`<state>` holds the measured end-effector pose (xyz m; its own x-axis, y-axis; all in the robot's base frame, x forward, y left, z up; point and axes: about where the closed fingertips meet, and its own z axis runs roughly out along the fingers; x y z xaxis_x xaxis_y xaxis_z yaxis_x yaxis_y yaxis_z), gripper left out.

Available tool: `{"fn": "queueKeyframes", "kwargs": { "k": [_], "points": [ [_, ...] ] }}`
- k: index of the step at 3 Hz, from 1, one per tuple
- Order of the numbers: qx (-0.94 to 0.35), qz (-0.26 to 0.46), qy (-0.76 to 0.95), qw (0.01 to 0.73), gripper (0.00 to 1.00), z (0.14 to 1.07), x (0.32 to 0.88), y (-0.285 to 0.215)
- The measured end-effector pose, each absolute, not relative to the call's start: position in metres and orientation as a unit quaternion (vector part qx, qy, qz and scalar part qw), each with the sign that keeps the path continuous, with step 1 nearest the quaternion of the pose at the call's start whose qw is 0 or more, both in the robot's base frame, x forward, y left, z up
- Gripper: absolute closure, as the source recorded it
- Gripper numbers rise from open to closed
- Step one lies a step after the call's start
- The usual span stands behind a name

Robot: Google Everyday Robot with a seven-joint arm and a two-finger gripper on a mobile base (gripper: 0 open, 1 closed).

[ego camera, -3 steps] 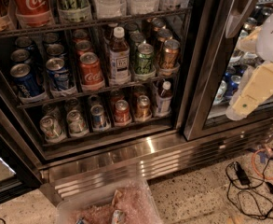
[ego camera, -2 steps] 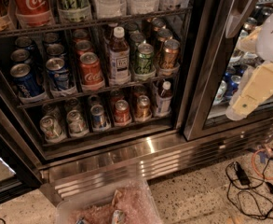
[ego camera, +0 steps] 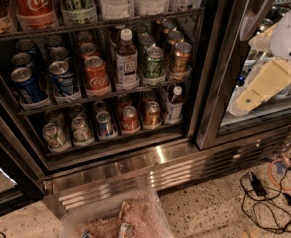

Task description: Pick green can from top shelf of fridge

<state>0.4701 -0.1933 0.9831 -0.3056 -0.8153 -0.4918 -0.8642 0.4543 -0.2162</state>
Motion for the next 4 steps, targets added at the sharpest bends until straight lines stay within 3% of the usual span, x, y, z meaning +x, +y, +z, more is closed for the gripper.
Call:
{"fn": "queueKeyframes", "kwargs": {
  "k": [4],
  "points": [
    [-0.415,0.153,0.779,0.445,0.0,1.024,0.495,-0.155]
  ]
}}
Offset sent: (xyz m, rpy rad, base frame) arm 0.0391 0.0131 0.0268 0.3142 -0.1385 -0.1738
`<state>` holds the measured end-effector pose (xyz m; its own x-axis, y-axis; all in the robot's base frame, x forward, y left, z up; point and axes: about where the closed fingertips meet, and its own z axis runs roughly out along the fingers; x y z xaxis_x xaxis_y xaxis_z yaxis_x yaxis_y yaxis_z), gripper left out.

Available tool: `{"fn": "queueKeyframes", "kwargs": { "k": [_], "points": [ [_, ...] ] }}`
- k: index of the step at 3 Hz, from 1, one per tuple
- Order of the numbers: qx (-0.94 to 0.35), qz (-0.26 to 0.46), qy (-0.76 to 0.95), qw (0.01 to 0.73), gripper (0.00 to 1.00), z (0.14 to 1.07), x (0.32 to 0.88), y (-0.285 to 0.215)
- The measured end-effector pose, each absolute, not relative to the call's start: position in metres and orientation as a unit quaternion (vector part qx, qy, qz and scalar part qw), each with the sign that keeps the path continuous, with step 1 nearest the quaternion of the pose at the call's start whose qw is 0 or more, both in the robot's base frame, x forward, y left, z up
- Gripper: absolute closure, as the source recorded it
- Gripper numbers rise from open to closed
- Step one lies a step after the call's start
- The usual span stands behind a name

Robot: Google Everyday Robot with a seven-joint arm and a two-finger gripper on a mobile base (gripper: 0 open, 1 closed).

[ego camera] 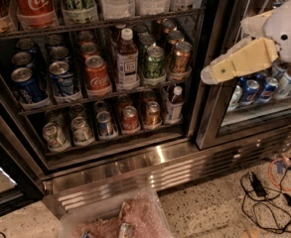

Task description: Pick green can from top shelf of fridge

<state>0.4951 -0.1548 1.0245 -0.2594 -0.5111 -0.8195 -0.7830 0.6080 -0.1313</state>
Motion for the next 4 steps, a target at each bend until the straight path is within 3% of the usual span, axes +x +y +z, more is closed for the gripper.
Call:
{"fn": "queueKeyframes", "kwargs": {
  "k": [2,4],
  "points": [
    [-0.431,0.16,0.763,0.454,0.0,1.029,0.493,-0.141],
    [-0.46,0.214,0.72,0.474,0.0,1.035,0.492,-0.114]
  ]
}}
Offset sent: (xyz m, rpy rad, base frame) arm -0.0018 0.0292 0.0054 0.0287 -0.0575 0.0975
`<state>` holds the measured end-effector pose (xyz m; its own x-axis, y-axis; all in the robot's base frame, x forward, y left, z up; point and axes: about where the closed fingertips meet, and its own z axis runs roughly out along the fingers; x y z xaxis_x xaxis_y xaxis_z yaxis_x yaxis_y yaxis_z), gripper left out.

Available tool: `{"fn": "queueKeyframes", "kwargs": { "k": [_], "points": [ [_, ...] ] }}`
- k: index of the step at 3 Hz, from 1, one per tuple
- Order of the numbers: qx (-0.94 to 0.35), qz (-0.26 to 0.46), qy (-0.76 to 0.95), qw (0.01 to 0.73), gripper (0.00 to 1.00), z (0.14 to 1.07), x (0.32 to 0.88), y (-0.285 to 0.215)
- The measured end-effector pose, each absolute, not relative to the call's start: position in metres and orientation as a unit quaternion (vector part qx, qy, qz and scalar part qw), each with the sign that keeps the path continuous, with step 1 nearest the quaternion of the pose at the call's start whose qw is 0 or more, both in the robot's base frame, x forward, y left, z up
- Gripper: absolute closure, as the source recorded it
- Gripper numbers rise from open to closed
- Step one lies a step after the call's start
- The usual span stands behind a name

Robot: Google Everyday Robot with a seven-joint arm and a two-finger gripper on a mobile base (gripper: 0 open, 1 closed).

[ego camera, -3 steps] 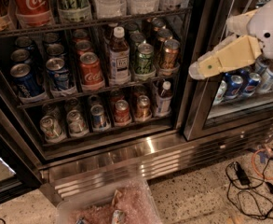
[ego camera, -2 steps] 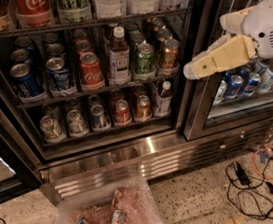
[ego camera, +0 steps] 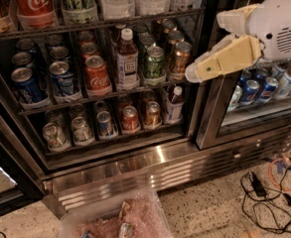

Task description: Pick green can from top shelf of fridge

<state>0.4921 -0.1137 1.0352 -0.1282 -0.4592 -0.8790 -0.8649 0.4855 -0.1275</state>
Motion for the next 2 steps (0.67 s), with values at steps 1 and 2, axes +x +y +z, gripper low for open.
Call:
{"fn": "queueKeyframes", "kwargs": {
  "k": [1,2],
  "points": [
    [-0.464,0.218,0.71,0.483,0.0,1.032,0.497,-0.102],
    [-0.468,0.218,0.702,0.491,0.0,1.012,0.501,-0.091]
  ]
}}
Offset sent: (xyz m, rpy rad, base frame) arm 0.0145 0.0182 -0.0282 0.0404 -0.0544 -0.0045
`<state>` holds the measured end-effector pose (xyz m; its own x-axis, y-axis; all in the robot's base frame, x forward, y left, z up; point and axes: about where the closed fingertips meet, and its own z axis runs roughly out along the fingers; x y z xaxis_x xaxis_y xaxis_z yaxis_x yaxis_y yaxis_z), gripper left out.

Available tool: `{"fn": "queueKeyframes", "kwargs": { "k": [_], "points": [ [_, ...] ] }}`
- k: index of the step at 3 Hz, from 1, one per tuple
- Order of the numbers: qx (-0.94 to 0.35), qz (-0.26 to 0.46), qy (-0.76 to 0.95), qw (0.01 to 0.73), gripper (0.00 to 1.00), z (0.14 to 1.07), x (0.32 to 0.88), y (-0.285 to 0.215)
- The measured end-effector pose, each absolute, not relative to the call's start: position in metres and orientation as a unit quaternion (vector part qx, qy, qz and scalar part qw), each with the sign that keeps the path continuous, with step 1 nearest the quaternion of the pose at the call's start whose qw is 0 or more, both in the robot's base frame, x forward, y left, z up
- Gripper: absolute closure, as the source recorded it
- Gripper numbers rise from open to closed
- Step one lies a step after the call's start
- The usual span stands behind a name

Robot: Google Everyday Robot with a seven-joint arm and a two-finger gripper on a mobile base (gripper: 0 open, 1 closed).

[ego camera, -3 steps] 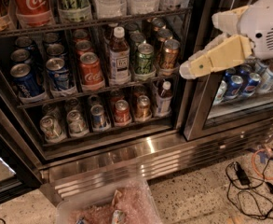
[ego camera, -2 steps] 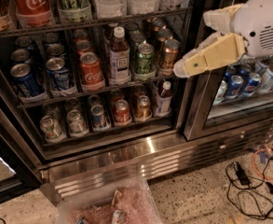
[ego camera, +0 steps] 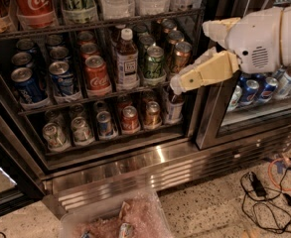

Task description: Pick green can from top shelf of fridge

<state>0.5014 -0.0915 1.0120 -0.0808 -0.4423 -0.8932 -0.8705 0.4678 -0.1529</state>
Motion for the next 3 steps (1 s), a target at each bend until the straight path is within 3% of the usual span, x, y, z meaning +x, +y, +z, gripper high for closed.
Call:
{"fn": "queueKeyframes", "kwargs": {
  "k": [3],
  "points": [
    [-0.439,0.239,0.683,0.532,0.0,1.007,0.512,-0.064]
  ]
}}
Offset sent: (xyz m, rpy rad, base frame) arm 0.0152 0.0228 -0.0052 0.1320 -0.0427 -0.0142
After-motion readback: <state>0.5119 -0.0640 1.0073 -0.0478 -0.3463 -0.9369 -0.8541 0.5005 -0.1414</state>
